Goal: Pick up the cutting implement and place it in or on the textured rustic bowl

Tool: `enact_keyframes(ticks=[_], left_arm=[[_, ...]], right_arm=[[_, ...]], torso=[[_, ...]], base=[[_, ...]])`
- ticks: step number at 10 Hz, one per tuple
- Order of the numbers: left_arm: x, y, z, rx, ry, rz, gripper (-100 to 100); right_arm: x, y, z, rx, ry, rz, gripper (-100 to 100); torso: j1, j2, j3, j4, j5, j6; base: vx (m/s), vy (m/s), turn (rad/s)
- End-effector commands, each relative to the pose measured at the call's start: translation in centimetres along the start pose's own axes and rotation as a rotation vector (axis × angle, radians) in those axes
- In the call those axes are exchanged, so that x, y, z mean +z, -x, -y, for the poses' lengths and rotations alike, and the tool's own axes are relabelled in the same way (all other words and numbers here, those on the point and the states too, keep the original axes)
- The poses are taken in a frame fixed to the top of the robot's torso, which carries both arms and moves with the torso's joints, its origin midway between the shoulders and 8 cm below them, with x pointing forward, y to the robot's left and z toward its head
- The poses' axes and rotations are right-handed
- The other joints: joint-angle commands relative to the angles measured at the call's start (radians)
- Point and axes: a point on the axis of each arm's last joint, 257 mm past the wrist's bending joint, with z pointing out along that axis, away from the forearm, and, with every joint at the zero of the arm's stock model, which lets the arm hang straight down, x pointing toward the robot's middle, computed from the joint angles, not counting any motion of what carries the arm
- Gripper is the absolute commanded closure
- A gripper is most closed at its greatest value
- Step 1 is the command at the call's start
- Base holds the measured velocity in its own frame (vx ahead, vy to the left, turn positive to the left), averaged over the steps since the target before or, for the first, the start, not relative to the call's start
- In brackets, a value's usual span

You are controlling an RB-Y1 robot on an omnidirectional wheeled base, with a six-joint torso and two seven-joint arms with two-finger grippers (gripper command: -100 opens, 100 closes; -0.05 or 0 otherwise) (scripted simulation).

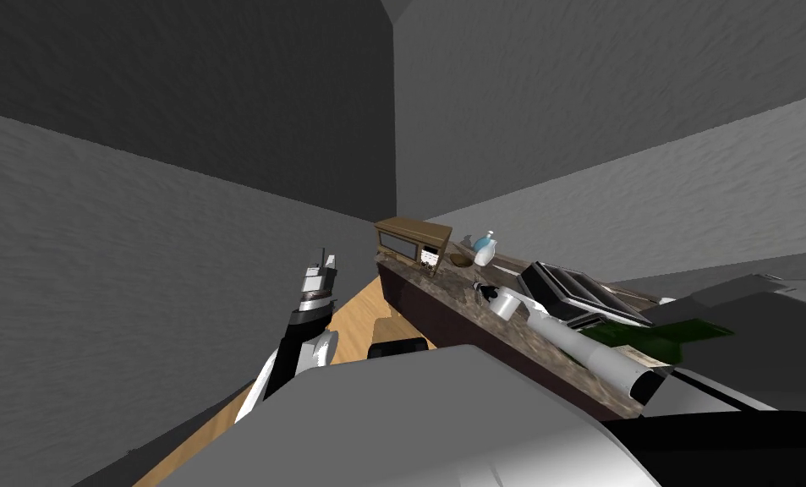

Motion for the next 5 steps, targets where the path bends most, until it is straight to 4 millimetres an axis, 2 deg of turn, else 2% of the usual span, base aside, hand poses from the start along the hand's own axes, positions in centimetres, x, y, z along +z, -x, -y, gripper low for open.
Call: enact_keyframes(ticks=[1, 5], left_arm=[[0.00, 0.00, 0.00, 0.000, 0.000, 0.000, 0], [0.00, 0.00, 0.00, 0.000, 0.000, 0.000, 0]], right_arm=[[-0.51, 0.28, -1.00, -0.004, 0.020, -0.001, 100], [-0.92, 0.55, -1.62, -0.014, 0.033, -0.001, 100]], torso=[[0.000, 0.000, 0.000, 0.000, 0.000, 0.000], [0.003, 0.001, 0.000, 0.000, 0.001, 0.001]], base=[[0.002, 0.026, -0.121], [-0.002, 0.031, -0.068]])
